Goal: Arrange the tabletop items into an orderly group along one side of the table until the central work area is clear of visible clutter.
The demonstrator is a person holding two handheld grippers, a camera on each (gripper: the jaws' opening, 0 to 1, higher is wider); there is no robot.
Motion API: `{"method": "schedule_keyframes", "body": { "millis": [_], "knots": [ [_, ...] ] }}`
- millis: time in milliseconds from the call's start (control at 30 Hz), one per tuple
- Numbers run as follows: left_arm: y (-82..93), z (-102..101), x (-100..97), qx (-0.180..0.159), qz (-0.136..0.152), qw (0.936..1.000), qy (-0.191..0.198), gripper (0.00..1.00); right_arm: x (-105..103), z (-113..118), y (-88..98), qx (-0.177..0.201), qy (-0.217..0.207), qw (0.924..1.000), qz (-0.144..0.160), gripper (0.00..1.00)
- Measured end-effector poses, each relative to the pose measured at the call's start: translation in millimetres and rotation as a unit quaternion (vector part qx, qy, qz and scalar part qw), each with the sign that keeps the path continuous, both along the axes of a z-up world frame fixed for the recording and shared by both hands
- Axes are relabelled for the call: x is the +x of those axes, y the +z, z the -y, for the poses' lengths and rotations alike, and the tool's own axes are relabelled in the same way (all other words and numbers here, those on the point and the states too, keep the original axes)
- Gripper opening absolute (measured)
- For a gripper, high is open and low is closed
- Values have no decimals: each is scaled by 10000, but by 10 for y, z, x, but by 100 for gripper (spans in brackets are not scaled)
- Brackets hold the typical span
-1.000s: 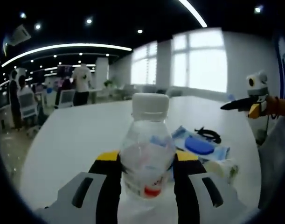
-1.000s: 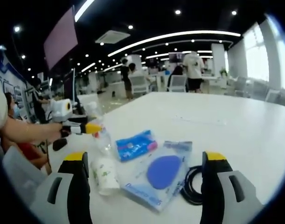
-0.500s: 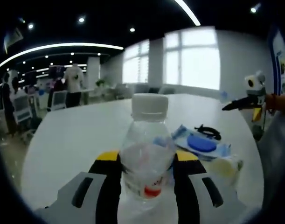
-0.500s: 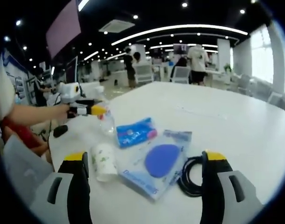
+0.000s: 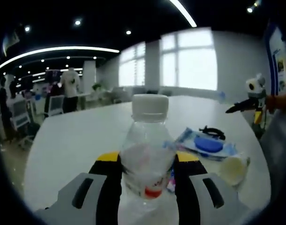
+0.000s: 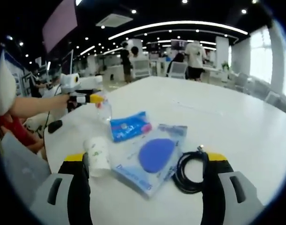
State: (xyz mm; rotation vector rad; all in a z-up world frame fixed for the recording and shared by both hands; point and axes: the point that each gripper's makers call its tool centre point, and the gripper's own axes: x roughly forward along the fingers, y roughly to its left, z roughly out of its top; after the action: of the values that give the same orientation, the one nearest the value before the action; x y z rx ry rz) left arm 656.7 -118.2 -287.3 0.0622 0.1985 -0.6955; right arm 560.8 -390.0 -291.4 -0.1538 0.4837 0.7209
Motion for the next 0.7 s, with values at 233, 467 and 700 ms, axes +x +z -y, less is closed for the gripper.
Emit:
{"method": "schedule_keyframes", "body": {
  "millis": [233,467,700],
  "knots": [
    [-54,-35,66,-10,-50,9999,-102,41,20,19,-81,-88,-46,9999,-96,100],
    [-51,-74,96,-158,-40,9998,-149,41,14,57,-158,-137,-103,9996,-203,100],
    [-41,-53,69,-163,-17,9983,-554,41,20,90,-191,-187,-148,9994,-240,100]
  ]
}}
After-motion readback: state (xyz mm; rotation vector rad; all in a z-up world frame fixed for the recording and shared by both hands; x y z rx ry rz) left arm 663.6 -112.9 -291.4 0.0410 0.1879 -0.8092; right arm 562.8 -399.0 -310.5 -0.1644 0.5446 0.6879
